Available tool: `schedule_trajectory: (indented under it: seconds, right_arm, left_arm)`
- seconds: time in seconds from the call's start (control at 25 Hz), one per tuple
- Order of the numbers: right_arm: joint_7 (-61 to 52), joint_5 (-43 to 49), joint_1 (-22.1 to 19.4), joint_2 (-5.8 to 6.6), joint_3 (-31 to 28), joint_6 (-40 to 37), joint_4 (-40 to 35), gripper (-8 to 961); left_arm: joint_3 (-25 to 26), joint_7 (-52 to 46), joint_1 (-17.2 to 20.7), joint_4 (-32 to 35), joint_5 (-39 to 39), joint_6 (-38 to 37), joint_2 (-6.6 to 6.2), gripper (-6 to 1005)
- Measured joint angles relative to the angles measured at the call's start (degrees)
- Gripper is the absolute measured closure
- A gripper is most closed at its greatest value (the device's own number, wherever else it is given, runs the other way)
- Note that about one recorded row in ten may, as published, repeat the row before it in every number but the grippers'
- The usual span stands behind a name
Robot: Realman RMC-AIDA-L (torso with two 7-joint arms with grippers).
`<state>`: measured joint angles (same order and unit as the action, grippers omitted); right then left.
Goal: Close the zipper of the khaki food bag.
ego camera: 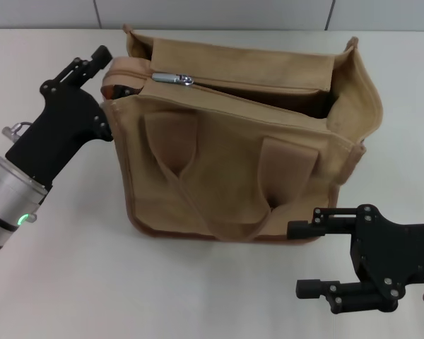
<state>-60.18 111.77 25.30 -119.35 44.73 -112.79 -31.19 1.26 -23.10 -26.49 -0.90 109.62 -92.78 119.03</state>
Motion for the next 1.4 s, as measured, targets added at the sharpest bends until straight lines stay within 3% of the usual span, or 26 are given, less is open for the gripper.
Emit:
schedule_trajectory:
  seconds: [0.24,0.56,0.8,1.0,1.2,1.4]
  right_arm:
    - [-0.25,-0.53,-0.36,0.02,-0.35,-1.55,-0.01,263]
    - [-1.6,-4.52,-1.51,0.33,-1.16,-6.8,-0.8,264]
    - [-13.33,-5.15,0.25,0.35,-5.29,-7.92,-2.73,263]
    - [-36.16,-10.69,3.25,1.16,-6.79,-8.2,-6.13,264]
    - [-57.61,-12.36,9.12,3.7,-7.02,-6.92,-6.31,263]
    - [-64.73,-12.71,12.39,4.71,-7.03,-5.17,-6.35,264]
  left_arm:
    - [0.11,0.41,-1.16,-0.87,0.63,-0.87,0.06,602]
    - [-0.31,1.96,-3.26,-3.56,3.36,-8.72,0.1,848]
    - [-0.49,8.79,-3.44,-5.94,6.54,-10.79,0.12,979]
    - [-1.04,8.88,-3.41,-5.95,6.57,-10.14,0.1,979]
    - [-1.25,7.85,-4.45,-5.66,6.61,-9.26,-0.14,979]
    - [-1.55,4.68,-6.6,-4.58,6.68,-8.55,-0.27,978]
